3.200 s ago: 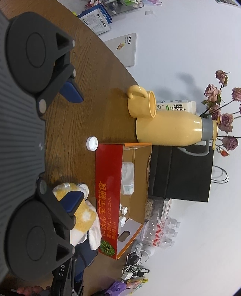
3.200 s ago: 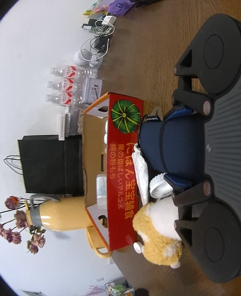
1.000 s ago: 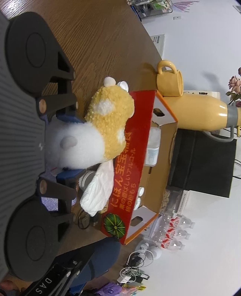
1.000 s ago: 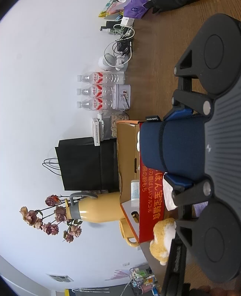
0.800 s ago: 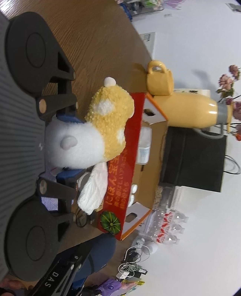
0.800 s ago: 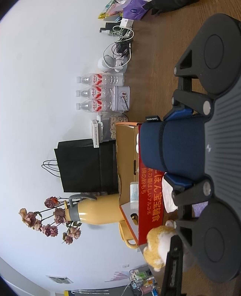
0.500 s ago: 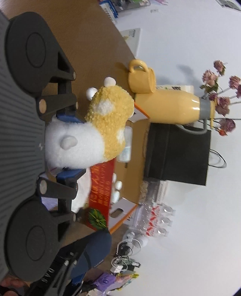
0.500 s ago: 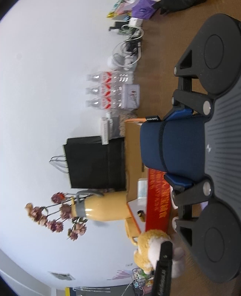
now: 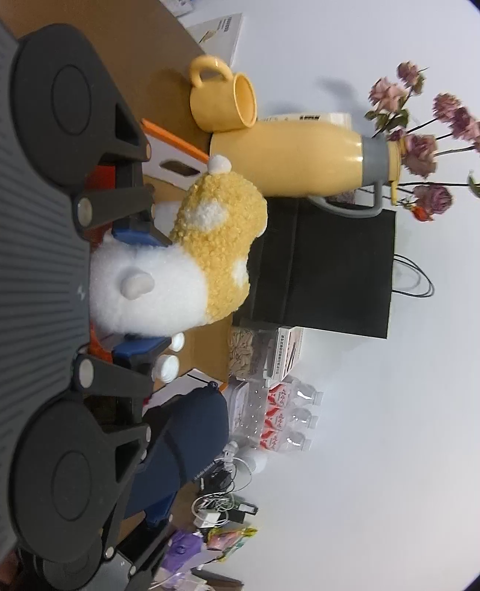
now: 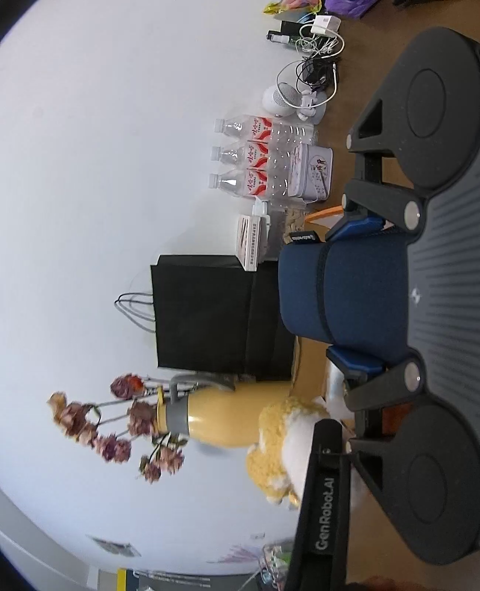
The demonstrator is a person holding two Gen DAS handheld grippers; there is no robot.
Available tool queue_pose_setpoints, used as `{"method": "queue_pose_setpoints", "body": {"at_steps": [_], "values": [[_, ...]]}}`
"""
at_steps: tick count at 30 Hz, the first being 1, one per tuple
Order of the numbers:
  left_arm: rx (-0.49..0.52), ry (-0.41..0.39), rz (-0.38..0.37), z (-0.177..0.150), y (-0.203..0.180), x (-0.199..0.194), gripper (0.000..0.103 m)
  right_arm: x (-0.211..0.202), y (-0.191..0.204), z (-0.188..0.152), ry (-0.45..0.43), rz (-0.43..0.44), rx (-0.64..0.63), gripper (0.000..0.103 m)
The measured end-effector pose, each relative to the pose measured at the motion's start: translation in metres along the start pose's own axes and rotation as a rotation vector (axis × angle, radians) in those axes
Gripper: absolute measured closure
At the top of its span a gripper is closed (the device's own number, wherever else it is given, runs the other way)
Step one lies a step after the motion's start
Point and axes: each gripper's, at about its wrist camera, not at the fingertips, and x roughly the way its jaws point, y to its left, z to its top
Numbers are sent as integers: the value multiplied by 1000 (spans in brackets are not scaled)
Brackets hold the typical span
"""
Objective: Organize objects
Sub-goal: 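Carry the plush toy and pouch into the box and open both tools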
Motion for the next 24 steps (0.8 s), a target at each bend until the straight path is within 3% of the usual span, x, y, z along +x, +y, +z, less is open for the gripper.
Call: {"method": "queue_pose_setpoints", "body": {"at_steps": [12,18,24], "values": [[-47,85,-68,32,18,96,54,111,-22,12,93,13,10,44],[-19,140,-95,30,13,124,54,135,-27,11,145,10,-7,44],[2,145,-95,28,11,130,50,144,-24,6,196,18,-15,42]]}}
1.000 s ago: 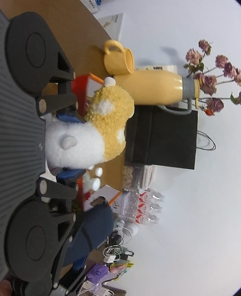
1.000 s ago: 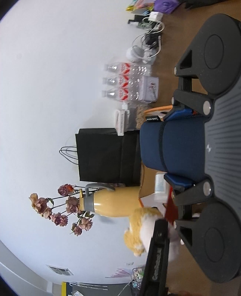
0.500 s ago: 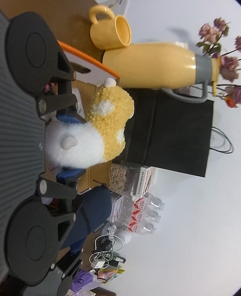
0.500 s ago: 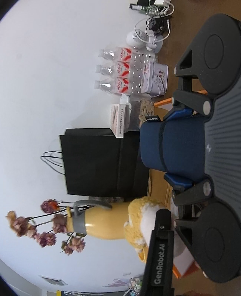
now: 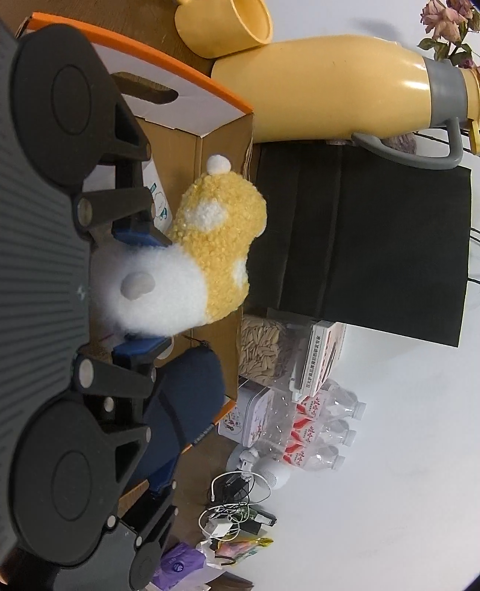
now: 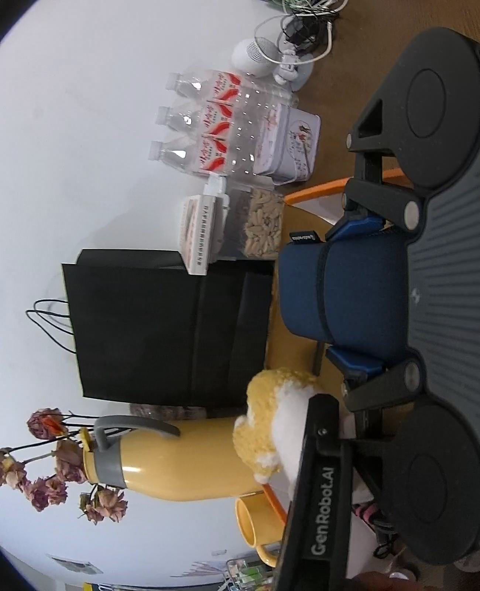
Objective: Organize objects
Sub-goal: 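Carry the plush toy and pouch into the box and open both tools, then withdraw both tools from the box back over the table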
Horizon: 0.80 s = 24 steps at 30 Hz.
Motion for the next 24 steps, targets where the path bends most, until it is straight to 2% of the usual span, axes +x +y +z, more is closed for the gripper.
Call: {"method": "queue_pose_setpoints", "body": {"at_steps": [1,2,3,4,6,13,24], "values": [[4,-8,6,0,0,-2,45,1,0,0,8,3,2,40],[11,-20,14,0,0,-4,26,1,0,-1,13,5,2,41],[15,-33,21,0,1,-7,13,0,1,-2,9,2,-1,35],[16,-47,24,0,1,-11,0,-1,1,-2,13,-6,-2,19],[27,-90,36,1,3,-19,0,-6,1,-3,8,1,5,0],[7,-94,76,3,11,-18,0,-8,-4,-2,27,-2,26,0],[4,-118,79,3,12,-25,0,-12,1,0,17,1,4,0]]}}
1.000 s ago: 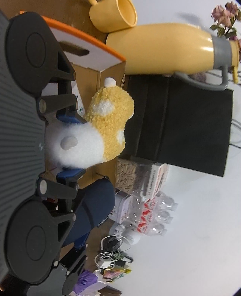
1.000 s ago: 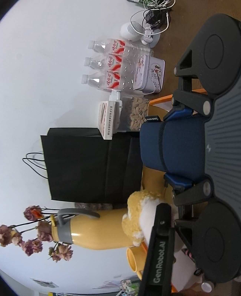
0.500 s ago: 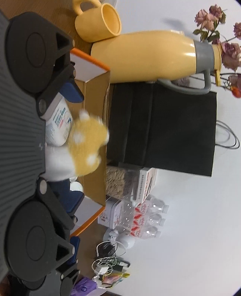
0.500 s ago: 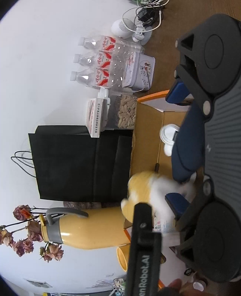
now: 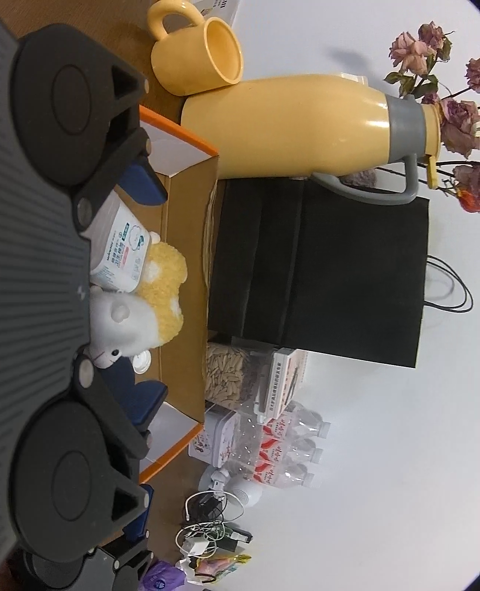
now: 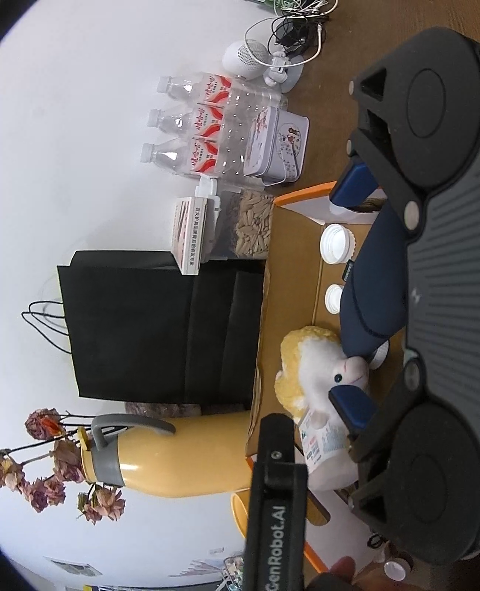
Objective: Organize objects
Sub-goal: 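Withdraw both tools from the box back over the table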
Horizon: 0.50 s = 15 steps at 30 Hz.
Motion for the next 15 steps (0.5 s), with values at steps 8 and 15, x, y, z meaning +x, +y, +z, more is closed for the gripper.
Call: {"method": "queue_pose_setpoints", "body": {"at_steps": [8,15], "values": [[11,-59,0,-2,0,-28,0,-23,10,1,-34,-43,-44,0],[-20,-92,0,0,8,-65,0,-54,16,1,-59,-55,-43,0]]}}
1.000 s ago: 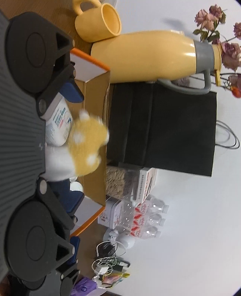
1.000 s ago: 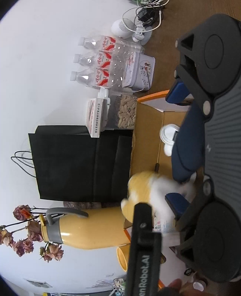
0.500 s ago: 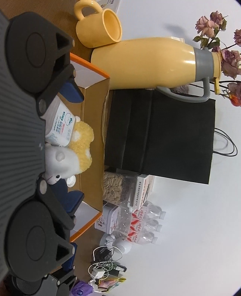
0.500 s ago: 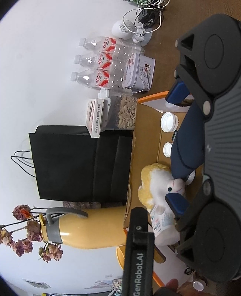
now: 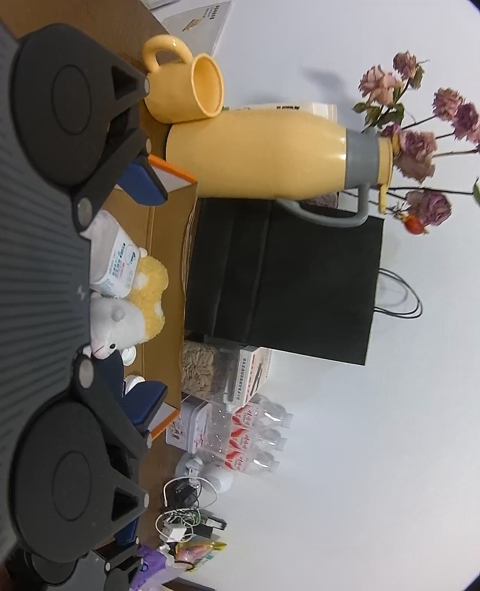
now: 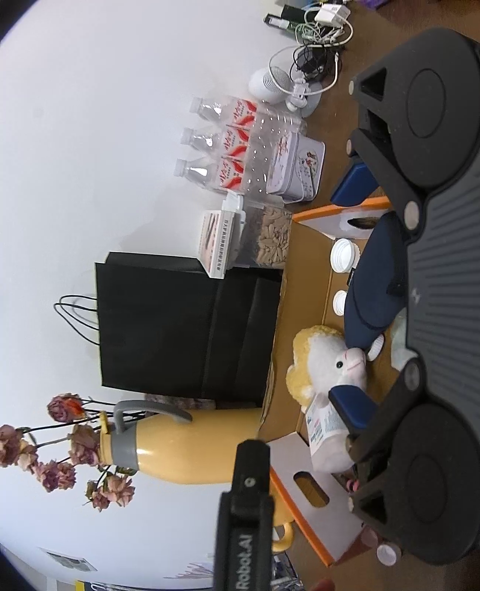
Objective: Organize objects
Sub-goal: 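Withdraw both tools from the box back over the table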
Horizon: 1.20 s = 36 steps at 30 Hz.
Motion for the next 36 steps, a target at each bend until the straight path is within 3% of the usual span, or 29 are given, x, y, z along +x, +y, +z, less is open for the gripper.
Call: {"method": "queue_pose_setpoints", "body": {"at_steps": [12,21,28,36], "values": [[44,-13,9,-6,11,-81,0,-81,25,1,-27,-5,-50,0],[60,34,73,-25,35,-132,0,-132,46,-27,15,18,-58,0],[57,95,113,-50,54,-156,0,-146,58,-62,102,64,-46,0],[43,178,132,-81,71,-167,0,-137,72,-102,273,188,1,0]]}}
